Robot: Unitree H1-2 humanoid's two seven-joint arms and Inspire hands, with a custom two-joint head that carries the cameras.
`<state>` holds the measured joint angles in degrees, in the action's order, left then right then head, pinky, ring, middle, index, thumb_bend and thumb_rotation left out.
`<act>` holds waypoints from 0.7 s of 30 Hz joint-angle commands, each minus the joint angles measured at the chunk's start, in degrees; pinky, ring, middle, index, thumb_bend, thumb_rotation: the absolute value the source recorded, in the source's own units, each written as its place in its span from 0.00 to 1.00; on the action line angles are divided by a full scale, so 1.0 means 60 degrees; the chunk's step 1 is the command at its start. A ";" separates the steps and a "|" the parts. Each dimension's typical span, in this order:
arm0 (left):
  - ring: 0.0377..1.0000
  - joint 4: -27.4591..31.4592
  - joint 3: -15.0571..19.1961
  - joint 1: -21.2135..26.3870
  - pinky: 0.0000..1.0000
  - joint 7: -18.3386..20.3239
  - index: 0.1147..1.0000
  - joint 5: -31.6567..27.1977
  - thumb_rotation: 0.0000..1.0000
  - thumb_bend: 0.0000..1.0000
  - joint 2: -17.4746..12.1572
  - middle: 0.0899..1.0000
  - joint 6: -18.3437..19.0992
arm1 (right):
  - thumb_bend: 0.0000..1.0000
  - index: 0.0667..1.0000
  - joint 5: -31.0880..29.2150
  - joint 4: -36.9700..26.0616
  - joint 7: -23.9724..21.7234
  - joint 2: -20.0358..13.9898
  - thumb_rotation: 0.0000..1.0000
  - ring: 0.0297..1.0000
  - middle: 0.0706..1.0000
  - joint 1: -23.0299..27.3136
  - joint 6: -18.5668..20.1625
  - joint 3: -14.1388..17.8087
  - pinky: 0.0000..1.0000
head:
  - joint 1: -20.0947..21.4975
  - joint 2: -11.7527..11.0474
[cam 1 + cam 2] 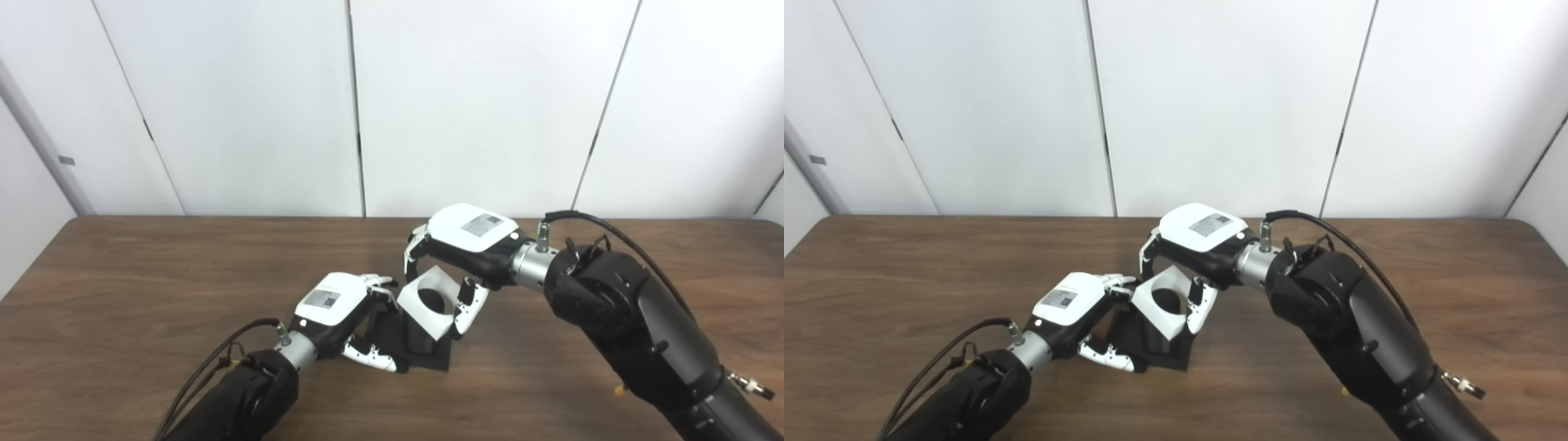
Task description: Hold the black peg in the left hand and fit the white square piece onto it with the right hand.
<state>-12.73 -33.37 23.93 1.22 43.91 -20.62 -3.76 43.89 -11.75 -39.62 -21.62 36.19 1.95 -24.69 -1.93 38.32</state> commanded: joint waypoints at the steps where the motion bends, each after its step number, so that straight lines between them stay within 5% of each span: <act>1: 0.87 -0.0279 -0.0527 -0.0379 0.84 0.0792 0.43 0.0617 0.08 0.52 0.0061 0.86 0.0128 | 0.52 0.44 0.0014 0.0018 0.0309 0.0056 0.14 0.86 0.72 0.0248 -0.0252 0.0041 0.89 | -0.0024 0.0014; 21: 0.87 -0.0274 -0.0649 -0.0351 0.83 0.0841 0.43 0.0634 0.08 0.52 0.0150 0.86 0.0228 | 0.52 0.44 0.0201 0.0992 0.0507 0.0744 0.14 0.87 0.73 0.0395 -0.0157 -0.0317 0.93 | -0.0080 0.0088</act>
<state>-12.30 -33.74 23.84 1.21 43.96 -20.50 -2.93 45.15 -5.06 -38.15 -18.31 36.03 1.59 -26.84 -2.37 38.85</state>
